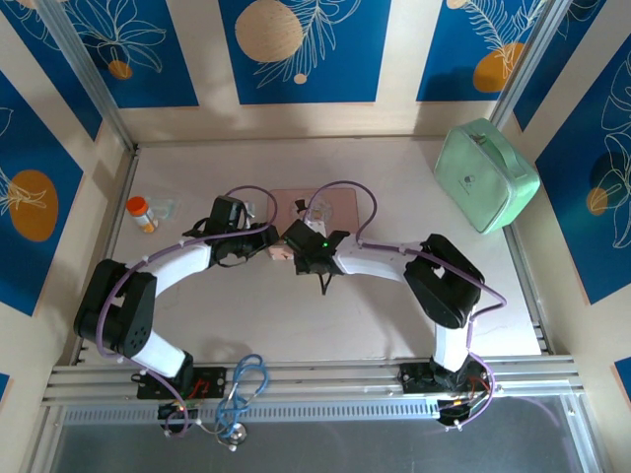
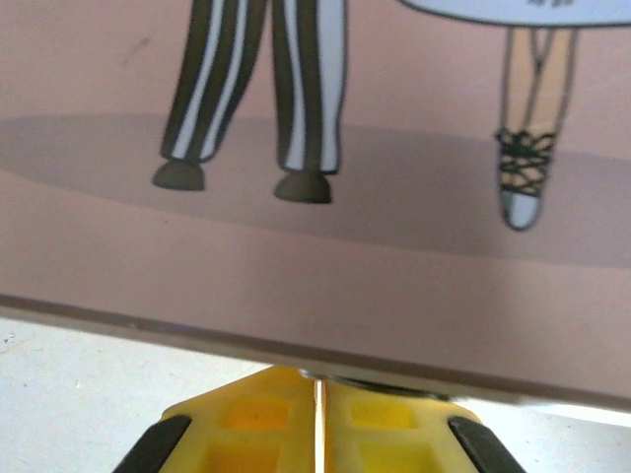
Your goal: Unlock a padlock with a key
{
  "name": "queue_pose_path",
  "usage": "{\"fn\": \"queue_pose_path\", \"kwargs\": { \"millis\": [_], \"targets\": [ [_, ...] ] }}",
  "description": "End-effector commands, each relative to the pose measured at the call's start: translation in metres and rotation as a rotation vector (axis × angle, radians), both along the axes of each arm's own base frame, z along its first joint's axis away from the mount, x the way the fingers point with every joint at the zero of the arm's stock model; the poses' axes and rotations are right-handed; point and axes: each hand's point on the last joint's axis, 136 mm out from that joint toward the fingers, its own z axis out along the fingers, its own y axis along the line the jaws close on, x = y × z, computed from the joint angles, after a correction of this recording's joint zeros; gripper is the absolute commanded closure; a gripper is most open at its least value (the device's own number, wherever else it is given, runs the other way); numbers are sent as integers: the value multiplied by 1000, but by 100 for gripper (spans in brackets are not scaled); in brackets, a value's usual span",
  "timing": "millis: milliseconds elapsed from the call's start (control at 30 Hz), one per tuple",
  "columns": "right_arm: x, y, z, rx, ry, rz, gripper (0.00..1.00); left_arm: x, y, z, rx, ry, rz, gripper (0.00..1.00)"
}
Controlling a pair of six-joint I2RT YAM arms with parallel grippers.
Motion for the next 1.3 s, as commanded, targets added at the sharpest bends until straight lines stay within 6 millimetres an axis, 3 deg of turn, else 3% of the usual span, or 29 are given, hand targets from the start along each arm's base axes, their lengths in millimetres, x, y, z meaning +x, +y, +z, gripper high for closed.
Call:
{"fn": "queue_pose_path", "kwargs": {
  "millis": [0, 267, 467, 667, 833, 1267],
  "targets": [
    [-1, 5, -4, -27, 19, 22, 90, -10, -4, -3, 3, 44, -34, 57],
    [-5, 9, 1, -25, 4, 46, 87, -11, -3, -4, 8, 48, -37, 58],
    [-16, -2, 20, 33, -49, 28, 70, -10, -3, -3, 5, 45, -29, 58],
    [-23, -8, 35, 201, -83, 41, 52, -8, -3, -1, 0, 41, -27, 58],
    [-16, -14, 21, 294, -27, 17, 49, -8, -2, 1, -3, 38, -24, 58],
    [-3, 0, -4, 210, 26, 39, 45, -8, 0, 0, -3, 41, -24, 58]
  ]
}}
